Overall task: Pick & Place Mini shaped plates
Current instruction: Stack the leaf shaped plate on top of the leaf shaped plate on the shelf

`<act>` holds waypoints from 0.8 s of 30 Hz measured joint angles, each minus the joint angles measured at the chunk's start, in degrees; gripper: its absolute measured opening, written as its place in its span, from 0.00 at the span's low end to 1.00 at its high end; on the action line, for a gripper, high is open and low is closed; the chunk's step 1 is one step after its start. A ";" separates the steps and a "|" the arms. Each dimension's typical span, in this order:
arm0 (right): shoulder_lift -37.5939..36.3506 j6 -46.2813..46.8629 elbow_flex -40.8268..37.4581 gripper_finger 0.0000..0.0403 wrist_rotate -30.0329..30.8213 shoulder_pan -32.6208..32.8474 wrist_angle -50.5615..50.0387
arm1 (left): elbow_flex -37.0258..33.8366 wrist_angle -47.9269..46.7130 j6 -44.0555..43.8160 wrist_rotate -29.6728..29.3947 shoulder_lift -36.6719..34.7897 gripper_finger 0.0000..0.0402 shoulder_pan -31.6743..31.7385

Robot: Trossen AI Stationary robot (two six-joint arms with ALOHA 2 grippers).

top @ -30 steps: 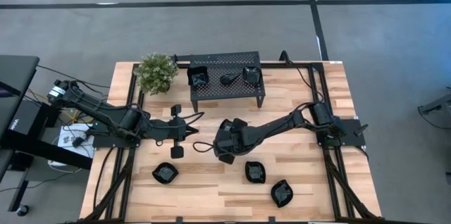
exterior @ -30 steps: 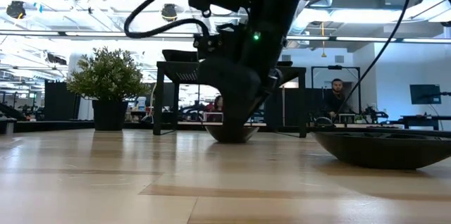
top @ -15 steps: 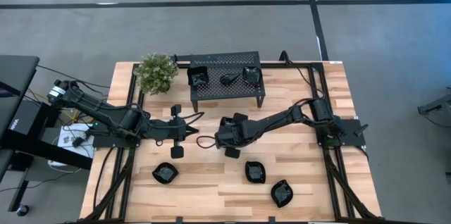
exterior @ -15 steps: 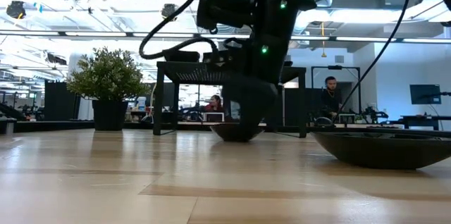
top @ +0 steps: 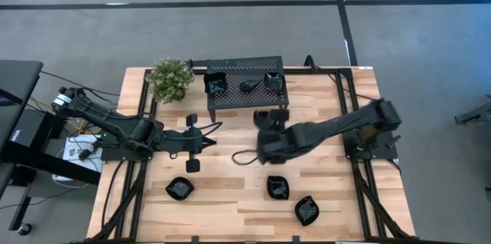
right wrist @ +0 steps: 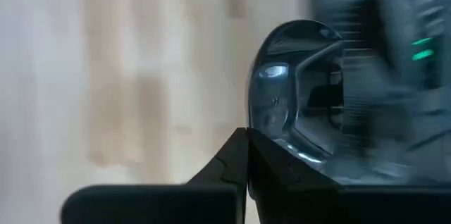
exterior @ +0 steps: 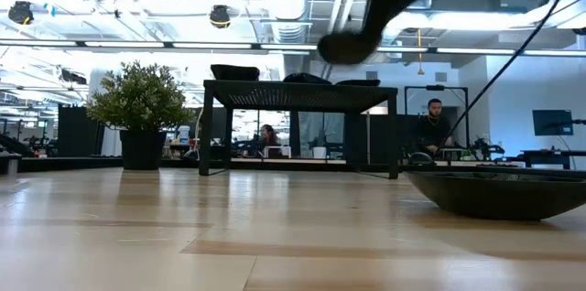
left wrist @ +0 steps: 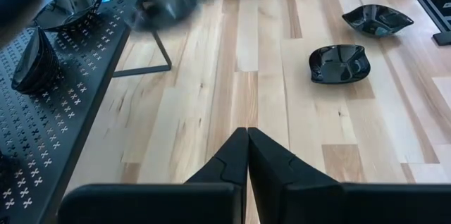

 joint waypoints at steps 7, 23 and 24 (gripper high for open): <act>-9.64 -19.41 0.02 0.02 6.72 -5.28 -1.19 | 0.02 0.01 0.22 0.00 0.00 0.03 -0.01; -12.19 -28.62 -3.93 0.01 -6.97 -25.39 4.79 | 0.02 0.12 0.42 0.00 0.00 0.03 -0.01; -12.21 -28.62 -3.93 0.01 -6.97 -25.72 5.05 | 0.02 0.12 0.42 0.01 0.00 0.03 -0.02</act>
